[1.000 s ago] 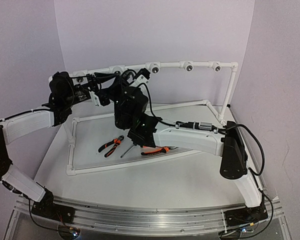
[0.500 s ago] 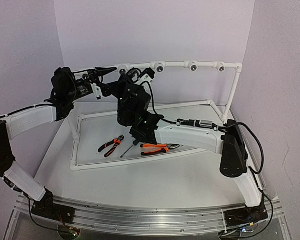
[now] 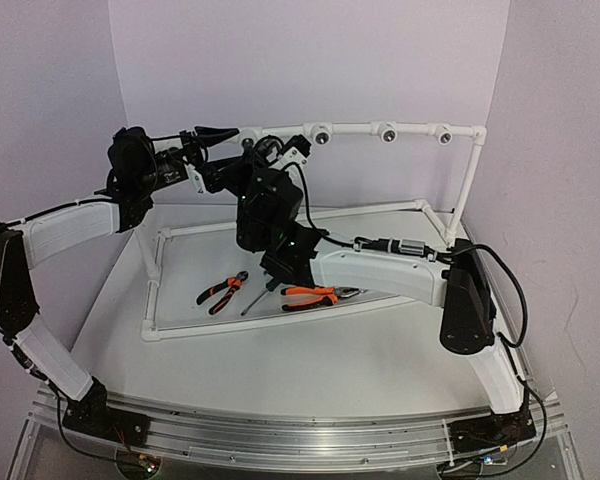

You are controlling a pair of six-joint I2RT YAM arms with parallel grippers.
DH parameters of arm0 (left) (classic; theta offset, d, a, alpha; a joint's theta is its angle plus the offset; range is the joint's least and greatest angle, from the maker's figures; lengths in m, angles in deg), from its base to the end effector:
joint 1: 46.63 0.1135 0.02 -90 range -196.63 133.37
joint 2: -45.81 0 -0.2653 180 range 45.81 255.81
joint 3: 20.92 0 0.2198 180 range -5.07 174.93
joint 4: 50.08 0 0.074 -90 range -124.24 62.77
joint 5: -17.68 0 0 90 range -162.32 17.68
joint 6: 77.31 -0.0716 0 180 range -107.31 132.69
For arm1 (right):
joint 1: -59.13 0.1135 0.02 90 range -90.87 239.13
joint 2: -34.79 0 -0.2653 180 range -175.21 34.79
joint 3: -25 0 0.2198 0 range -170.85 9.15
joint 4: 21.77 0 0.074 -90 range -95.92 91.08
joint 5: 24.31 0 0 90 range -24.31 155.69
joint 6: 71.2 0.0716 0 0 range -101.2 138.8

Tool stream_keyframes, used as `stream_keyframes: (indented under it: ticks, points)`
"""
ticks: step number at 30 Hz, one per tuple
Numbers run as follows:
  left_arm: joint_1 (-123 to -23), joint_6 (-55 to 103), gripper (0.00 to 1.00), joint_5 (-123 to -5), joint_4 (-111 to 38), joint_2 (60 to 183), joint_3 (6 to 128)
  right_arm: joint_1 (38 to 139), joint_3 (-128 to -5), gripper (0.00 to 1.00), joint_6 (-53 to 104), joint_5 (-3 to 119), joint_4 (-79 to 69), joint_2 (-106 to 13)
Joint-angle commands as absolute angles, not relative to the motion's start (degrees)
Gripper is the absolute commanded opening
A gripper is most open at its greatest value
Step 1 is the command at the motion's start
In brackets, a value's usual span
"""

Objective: Install the water faucets

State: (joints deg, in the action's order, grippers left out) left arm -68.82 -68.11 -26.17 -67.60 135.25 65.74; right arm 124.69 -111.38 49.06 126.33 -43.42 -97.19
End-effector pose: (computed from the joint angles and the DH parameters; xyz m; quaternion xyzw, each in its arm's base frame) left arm 0.3106 -0.1824 0.3996 0.6328 0.1068 0.1479 0.7525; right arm 0.2697 0.4427 0.3755 0.2695 0.5654 0.3642 0.6892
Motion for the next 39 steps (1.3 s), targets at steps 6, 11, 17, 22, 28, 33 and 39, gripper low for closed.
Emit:
stream_keyframes:
  ticks: [6,11,17,22,28,33,39]
  points:
    - [-68.93,-79.16,0.58,-36.91,-55.40,141.59,70.97,127.95,-112.19,0.00,49.21,123.54,-43.37,-96.09]
    - [-68.99,-80.99,0.60,-39.44,-53.68,141.97,69.26,127.95,-112.03,0.00,48.60,123.40,-43.36,-95.75]
    - [-68.95,-80.96,0.66,-38.92,-54.03,140.73,66.59,127.95,-112.28,0.00,48.34,123.12,-43.44,-95.87]
    - [-68.93,-81.71,0.70,-39.93,-54.17,139.19,62.82,127.95,-112.31,0.00,47.65,123.23,-43.58,-95.94]
    - [-67.14,-78.31,0.72,-41.46,-53.18,135.56,59.00,127.94,-112.40,0.00,45.85,123.03,-43.99,-95.77]
    - [-66.28,-74.19,0.73,-42.06,-57.73,134.85,59.76,127.95,-111.78,0.00,45.99,123.02,-44.25,-95.55]
    - [-66.32,-72.06,0.73,-38.76,-69.51,132.27,56.59,127.93,-111.02,0.00,46.19,123.04,-44.36,-95.02]
